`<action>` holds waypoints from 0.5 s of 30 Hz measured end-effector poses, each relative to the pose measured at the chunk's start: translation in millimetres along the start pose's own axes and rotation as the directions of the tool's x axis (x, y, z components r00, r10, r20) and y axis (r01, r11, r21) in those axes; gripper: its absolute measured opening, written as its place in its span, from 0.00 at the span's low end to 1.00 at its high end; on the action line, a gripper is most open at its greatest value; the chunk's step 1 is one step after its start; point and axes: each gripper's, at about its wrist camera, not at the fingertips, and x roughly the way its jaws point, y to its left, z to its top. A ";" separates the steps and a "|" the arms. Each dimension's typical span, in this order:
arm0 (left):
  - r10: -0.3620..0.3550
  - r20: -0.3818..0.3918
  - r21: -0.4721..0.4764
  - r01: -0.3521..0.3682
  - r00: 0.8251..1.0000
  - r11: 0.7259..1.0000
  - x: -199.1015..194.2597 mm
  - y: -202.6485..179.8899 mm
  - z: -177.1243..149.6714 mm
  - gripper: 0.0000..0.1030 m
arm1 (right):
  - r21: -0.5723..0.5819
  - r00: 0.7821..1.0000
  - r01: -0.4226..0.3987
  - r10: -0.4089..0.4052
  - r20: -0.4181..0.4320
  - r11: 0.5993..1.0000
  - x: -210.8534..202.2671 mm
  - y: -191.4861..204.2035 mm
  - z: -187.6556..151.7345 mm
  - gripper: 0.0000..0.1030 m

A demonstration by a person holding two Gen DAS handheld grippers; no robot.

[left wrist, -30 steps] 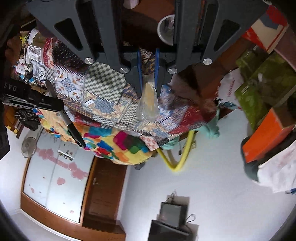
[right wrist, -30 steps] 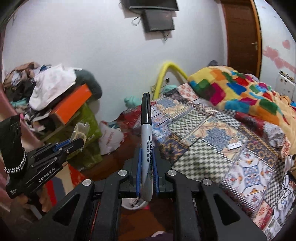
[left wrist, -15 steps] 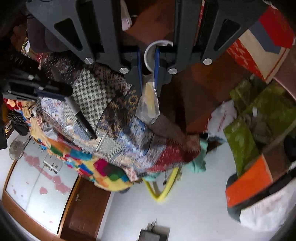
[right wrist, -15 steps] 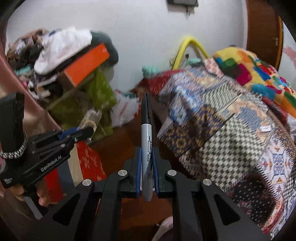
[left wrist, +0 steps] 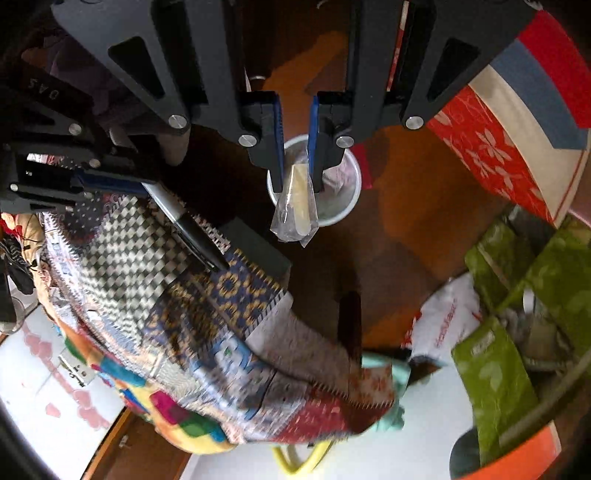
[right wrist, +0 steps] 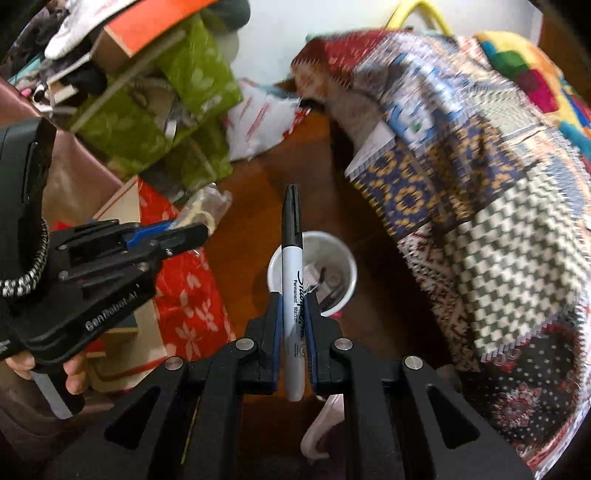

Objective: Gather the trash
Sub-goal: 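Open both tools to drop the marker and plastic bag into the bin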

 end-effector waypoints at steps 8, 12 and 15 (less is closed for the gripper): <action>0.017 -0.047 -0.021 -0.018 0.999 1.000 22.0 4.0 9.8 0.09 | -0.008 0.998 -0.037 0.036 -0.042 0.999 29.7 -8.1 35.1 0.11; 0.022 -0.066 -0.019 -0.023 0.998 1.000 34.7 -1.7 19.2 0.10 | 0.034 0.998 -0.045 0.046 -0.033 0.998 27.6 -22.1 44.7 0.23; 0.045 -0.101 -0.017 -0.047 0.994 0.999 48.4 -6.3 26.2 0.19 | 0.025 1.000 -0.018 0.019 -0.017 1.000 20.2 -28.8 45.6 0.23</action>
